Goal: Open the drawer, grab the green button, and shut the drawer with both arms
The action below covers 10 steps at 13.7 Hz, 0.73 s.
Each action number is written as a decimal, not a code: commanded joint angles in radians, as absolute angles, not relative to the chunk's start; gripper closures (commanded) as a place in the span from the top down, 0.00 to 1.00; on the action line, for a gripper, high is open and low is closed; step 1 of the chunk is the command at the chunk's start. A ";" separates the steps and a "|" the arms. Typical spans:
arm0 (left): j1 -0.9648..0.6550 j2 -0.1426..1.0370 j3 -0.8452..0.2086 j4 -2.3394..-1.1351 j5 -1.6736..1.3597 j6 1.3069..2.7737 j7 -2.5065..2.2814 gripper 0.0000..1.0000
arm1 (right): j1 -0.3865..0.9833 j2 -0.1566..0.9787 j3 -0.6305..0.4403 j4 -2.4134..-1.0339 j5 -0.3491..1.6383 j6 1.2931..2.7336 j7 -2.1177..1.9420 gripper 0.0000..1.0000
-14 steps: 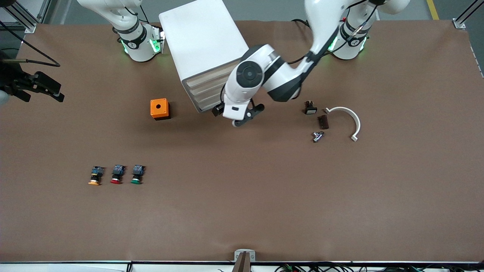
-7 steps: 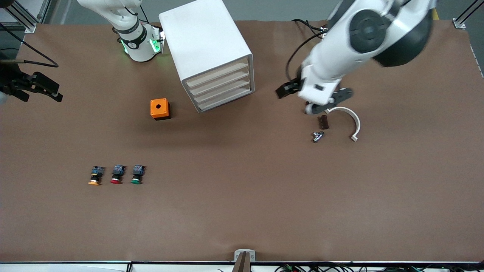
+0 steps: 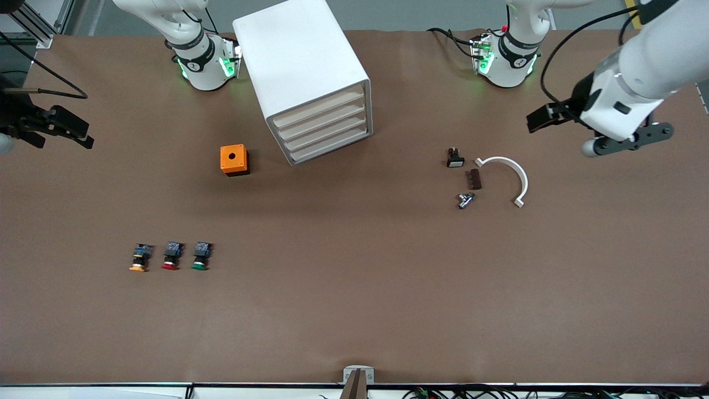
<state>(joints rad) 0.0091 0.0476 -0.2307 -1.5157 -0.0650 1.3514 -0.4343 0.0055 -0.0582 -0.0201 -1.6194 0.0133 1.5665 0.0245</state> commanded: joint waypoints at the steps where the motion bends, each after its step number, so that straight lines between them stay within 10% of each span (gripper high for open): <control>1: 0.078 0.021 -0.245 -1.557 -0.032 1.390 -0.323 1.00 | -0.017 -0.089 -0.012 -1.657 0.015 1.580 0.009 1.00; 7: 0.110 -0.196 -0.238 -1.850 -0.040 1.638 -0.158 1.00 | -0.012 -0.091 -0.009 -1.657 0.015 1.575 0.011 1.00; 10: 0.140 -0.180 -0.232 -1.795 -0.044 1.634 -0.056 1.00 | -0.015 -0.091 -0.009 -1.657 0.015 1.574 0.009 1.00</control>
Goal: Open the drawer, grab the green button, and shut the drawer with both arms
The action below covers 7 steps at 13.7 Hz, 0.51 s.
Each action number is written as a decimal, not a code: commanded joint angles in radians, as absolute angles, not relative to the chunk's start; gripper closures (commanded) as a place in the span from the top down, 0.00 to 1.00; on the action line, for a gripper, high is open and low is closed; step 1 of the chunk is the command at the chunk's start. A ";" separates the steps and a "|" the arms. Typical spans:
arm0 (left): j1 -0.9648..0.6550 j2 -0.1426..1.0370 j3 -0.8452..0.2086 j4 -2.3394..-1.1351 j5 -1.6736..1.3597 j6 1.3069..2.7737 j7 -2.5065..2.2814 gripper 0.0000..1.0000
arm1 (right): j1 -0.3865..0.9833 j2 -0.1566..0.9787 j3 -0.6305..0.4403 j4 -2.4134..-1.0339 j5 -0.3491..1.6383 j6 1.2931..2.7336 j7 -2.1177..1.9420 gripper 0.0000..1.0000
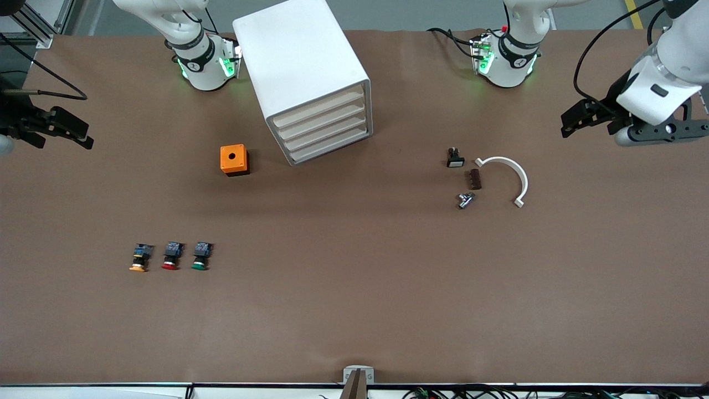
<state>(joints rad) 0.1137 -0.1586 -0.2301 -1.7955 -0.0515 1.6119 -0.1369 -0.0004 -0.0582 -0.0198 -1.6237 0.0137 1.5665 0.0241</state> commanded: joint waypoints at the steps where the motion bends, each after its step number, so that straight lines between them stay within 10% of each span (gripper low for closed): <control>1: 0.141 -0.161 -0.232 -1.760 -0.043 1.632 -0.035 1.00 | -0.015 -0.091 -0.009 -1.655 0.015 1.575 0.011 1.00; 7: 0.143 -0.095 -0.232 -1.663 -0.037 1.597 -0.047 1.00 | -0.012 -0.092 -0.009 -1.655 0.015 1.578 0.009 1.00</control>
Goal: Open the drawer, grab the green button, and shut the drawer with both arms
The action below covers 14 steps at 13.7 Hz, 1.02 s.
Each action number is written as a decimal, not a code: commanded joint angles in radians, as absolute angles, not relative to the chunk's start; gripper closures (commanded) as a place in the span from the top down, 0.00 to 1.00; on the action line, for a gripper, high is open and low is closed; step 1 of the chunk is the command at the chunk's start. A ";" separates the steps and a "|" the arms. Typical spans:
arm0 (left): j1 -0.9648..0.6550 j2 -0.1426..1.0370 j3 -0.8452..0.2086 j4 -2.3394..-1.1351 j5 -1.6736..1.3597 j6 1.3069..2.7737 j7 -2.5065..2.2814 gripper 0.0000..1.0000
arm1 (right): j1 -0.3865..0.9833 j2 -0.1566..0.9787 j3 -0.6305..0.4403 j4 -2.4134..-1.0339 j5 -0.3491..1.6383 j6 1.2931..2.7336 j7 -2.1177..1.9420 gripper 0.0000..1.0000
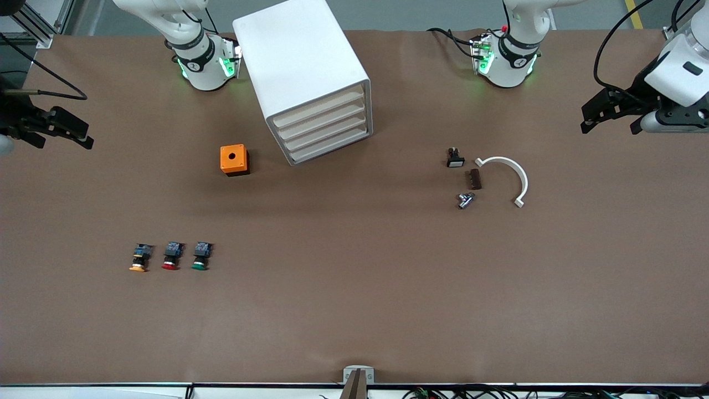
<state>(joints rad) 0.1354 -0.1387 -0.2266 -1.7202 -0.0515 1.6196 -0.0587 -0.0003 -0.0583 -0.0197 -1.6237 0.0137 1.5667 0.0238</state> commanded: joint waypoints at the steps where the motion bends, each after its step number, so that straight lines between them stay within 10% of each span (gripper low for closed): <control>1: 0.143 -0.072 -0.230 -1.637 -0.032 1.597 -0.046 1.00 | -0.012 -0.092 -0.009 -1.655 0.015 1.578 0.011 1.00; 9: 0.155 0.000 -0.218 -1.548 -0.031 1.562 -0.038 1.00 | -0.012 -0.098 -0.009 -1.655 0.015 1.580 0.009 1.00; 14: -0.059 -0.002 0.009 -1.546 -0.031 1.559 -0.037 1.00 | -0.012 -0.098 -0.009 -1.655 0.015 1.577 0.011 1.00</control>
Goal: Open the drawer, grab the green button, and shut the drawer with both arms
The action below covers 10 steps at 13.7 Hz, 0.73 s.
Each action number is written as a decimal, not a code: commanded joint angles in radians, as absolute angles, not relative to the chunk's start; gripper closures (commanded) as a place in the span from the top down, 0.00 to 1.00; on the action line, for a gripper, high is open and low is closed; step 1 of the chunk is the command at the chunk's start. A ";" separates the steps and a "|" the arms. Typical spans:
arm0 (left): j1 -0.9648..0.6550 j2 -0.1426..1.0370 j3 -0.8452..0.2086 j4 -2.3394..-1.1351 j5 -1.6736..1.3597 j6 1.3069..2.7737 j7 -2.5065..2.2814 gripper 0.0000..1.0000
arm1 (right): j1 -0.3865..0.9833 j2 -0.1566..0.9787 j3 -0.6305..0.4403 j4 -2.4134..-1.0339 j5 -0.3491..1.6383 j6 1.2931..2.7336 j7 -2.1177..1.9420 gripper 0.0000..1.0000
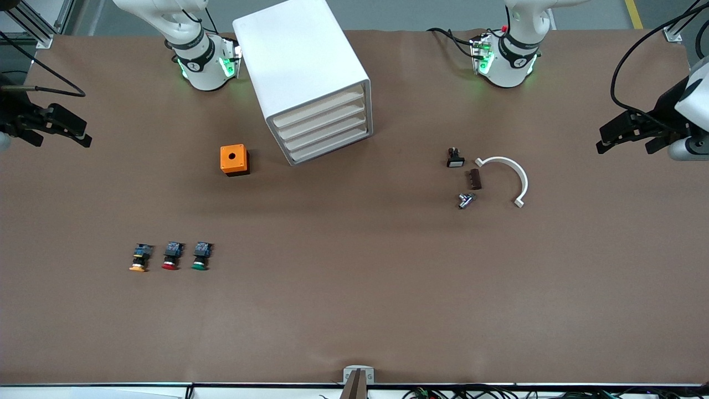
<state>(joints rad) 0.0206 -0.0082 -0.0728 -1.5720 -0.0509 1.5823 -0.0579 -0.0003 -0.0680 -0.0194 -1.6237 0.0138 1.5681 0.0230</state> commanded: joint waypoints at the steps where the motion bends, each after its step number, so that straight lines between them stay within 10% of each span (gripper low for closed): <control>1: -0.064 0.000 0.017 -1.546 -0.031 1.559 -0.037 1.00 | -0.012 -0.098 -0.009 -1.655 0.017 1.577 0.011 1.00; 10: -0.049 0.014 0.015 -1.545 -0.028 1.560 -0.035 1.00 | -0.011 -0.098 -0.009 -1.655 0.015 1.577 0.011 1.00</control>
